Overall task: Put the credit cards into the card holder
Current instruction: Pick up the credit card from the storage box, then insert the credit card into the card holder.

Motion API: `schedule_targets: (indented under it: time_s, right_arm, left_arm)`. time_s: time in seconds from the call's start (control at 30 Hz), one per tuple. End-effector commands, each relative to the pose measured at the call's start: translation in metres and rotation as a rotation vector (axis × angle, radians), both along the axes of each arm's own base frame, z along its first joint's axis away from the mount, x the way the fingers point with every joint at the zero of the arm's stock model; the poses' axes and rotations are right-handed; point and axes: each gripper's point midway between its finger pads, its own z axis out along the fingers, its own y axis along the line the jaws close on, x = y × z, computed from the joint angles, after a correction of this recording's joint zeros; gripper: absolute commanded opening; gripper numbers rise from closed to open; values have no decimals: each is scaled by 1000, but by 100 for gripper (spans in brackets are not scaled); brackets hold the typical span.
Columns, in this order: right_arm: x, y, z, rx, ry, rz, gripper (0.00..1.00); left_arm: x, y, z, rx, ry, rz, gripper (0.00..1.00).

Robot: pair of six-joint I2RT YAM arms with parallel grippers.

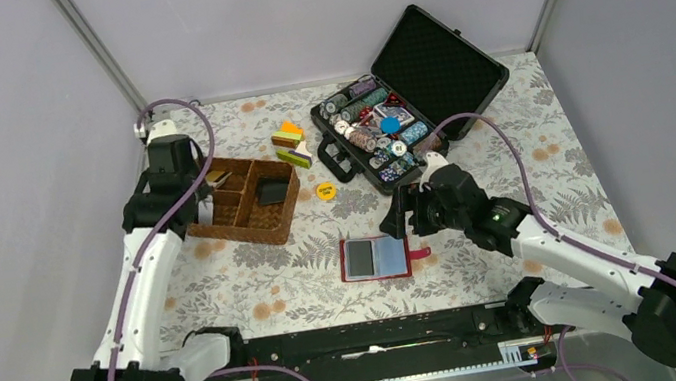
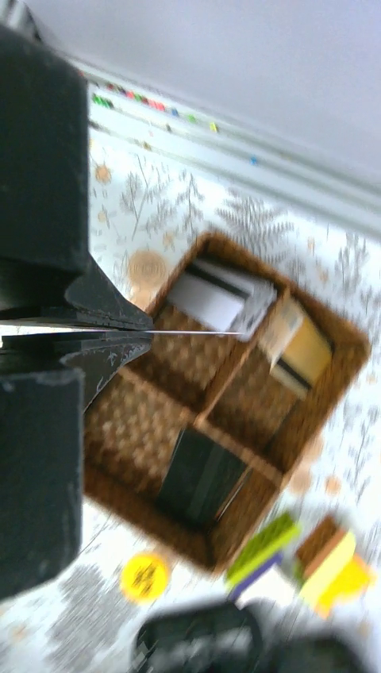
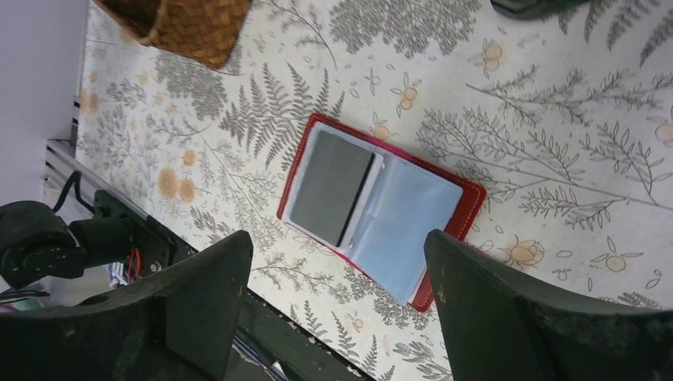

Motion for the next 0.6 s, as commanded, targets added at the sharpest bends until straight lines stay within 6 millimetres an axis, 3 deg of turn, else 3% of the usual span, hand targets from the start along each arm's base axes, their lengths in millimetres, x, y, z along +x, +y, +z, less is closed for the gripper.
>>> schedule_targets:
  time_s: [0.0, 0.07, 0.17, 0.27, 0.43, 0.57]
  right_arm:
    - [8, 4, 45, 40, -120, 45, 88]
    - [3, 11, 60, 72, -157, 110, 89]
    - [-13, 25, 82, 141, -195, 255, 91]
    - [-28, 38, 102, 228, -223, 371, 91]
    - [-51, 52, 122, 365, -202, 493, 92]
    - [-65, 65, 135, 470, -181, 600, 80]
  left_arm:
    - [-6, -71, 35, -138, -83, -294, 0]
    - [-17, -117, 42, -235, -87, -487, 0]
    - [-49, -190, 50, -421, -66, -817, 0]
    - [-89, -242, 63, -616, -71, -1103, 0]
    - [-153, -282, 69, -864, -21, -1415, 0]
    - [-185, -295, 65, -928, 42, -1549, 0]
